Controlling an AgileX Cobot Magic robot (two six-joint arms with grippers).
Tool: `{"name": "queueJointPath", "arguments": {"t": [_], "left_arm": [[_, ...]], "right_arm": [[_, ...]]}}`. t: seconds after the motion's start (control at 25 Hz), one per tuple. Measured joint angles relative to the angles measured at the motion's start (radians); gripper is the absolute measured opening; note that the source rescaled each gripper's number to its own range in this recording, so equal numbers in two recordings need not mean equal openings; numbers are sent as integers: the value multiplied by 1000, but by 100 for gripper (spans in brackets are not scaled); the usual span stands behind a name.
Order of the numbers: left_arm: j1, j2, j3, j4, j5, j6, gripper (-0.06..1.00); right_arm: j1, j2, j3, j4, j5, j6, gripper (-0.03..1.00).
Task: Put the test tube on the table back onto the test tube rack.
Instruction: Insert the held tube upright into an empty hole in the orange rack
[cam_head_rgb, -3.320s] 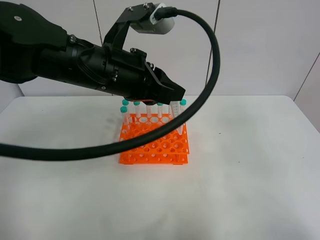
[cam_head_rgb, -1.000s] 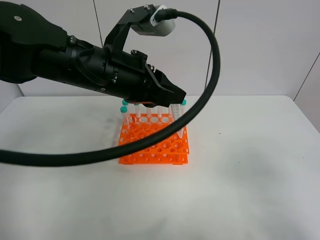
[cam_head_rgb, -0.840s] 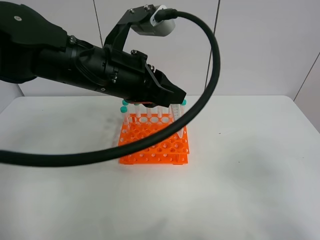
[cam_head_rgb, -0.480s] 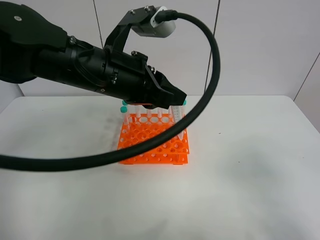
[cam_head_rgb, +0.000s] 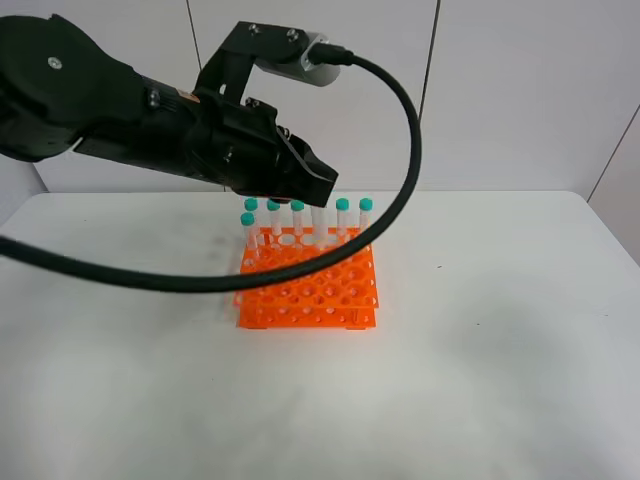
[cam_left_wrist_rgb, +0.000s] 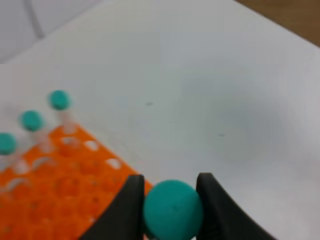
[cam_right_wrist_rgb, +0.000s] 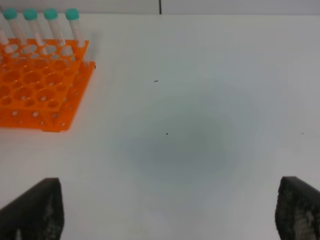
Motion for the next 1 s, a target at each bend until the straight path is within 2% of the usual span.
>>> {"name": "queueJointPath", "arguments": {"t": [0.04,0.08,0.16,0.24,0.52,0.68,1.0], "left_arm": [[0,0,0,0,0,0,0],[0,1,0,141,-50,-158,0],[0,11,0,247,-103,-290,0],[0,38,0,304,-151,-375,0],[30,214,1,336,-335,-417,0],[53,275,1,354,-404,-418,0],[127,304,4,388,-374,-418,0]], "right_arm": [[0,0,0,0,0,0,93],[0,0,0,0,0,0,93],[0,0,0,0,0,0,93],[0,0,0,0,0,0,93],[0,0,0,0,0,0,92],[0,0,0,0,0,0,92],[0,0,0,0,0,0,92]]}}
